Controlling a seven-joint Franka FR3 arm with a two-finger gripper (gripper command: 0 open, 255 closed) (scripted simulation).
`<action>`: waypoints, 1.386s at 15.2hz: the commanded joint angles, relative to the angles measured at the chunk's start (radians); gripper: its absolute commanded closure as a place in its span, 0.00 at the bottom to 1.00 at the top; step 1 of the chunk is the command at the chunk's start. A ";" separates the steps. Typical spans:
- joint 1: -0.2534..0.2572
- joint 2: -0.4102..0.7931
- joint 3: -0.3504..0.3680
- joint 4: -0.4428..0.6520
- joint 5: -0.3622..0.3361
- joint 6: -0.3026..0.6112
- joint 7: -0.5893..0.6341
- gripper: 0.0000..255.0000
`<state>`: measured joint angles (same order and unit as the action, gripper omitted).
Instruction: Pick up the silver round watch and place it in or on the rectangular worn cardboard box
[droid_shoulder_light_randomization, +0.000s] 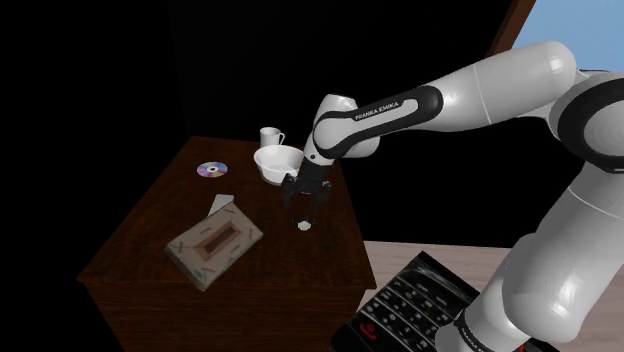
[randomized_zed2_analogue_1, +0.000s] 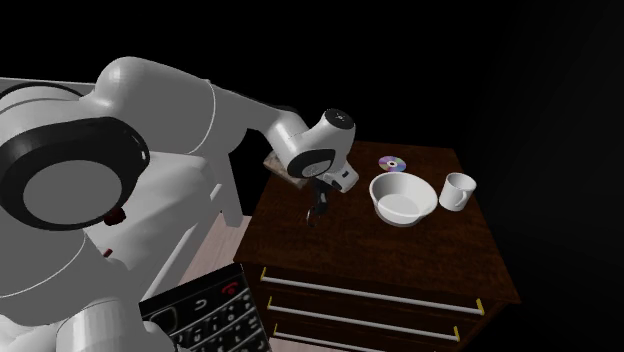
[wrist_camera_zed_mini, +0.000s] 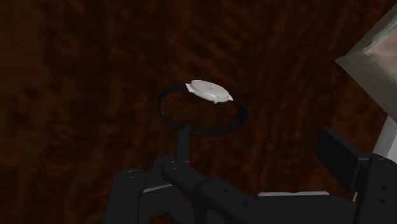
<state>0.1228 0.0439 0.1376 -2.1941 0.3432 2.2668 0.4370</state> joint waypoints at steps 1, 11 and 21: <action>0.004 0.023 0.004 -0.002 0.006 0.025 0.000 0.00; 0.013 0.062 0.012 -0.018 0.015 0.083 -0.005 0.00; 0.013 0.062 0.012 -0.018 0.015 0.083 -0.005 1.00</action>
<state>0.1359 0.1052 0.1498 -2.2109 0.3585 2.3505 0.4316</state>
